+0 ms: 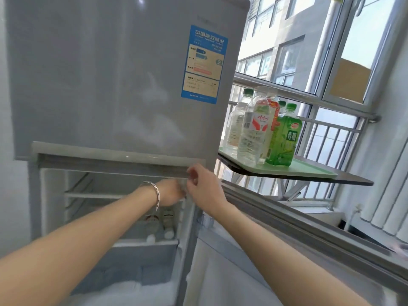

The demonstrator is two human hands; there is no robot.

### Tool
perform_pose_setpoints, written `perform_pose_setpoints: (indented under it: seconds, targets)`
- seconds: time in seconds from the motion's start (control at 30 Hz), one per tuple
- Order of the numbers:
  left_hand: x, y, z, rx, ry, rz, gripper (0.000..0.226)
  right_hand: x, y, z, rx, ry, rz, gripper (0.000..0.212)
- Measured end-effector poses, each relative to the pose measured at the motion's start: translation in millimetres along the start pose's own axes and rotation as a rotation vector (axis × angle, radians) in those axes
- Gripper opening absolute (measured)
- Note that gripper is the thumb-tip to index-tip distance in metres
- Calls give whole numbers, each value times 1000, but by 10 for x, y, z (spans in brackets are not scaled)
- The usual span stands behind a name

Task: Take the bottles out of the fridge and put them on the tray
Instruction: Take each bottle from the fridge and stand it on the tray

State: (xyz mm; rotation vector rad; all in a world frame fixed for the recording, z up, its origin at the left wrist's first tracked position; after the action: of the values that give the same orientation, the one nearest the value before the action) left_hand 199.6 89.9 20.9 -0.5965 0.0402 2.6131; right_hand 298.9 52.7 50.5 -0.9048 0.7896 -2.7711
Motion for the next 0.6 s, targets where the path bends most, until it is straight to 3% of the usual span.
perform_pose_setpoints:
  seconds: [0.1, 0.27, 0.43, 0.6]
  targets:
    - [418, 135, -181, 26, -48, 104, 36, -87, 28, -654, 193, 55, -68, 33]
    - [998, 211, -576, 39, -199, 174, 36, -416, 88, -1738, 438, 84, -188, 29]
    - [1510, 43, -985, 23, -280, 249, 47, -872, 12, -2775, 693, 203, -248, 57]
    - [1823, -93, -1247, 21, -249, 291, 51, -1258, -7, -3313, 832, 345, -298, 64]
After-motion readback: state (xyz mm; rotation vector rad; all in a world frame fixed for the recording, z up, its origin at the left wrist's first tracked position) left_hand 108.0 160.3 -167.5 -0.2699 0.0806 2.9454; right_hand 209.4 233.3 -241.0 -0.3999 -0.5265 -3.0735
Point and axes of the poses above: each hand's wrist, its own y-axis away from the middle knuckle, its own z-axis out of the back of the hand, x = y × z, the point moved 6 cm from there along -y, towards the middle knuckle, and after that the axes turned 6 degrees about -z, right-handed, at the moved point
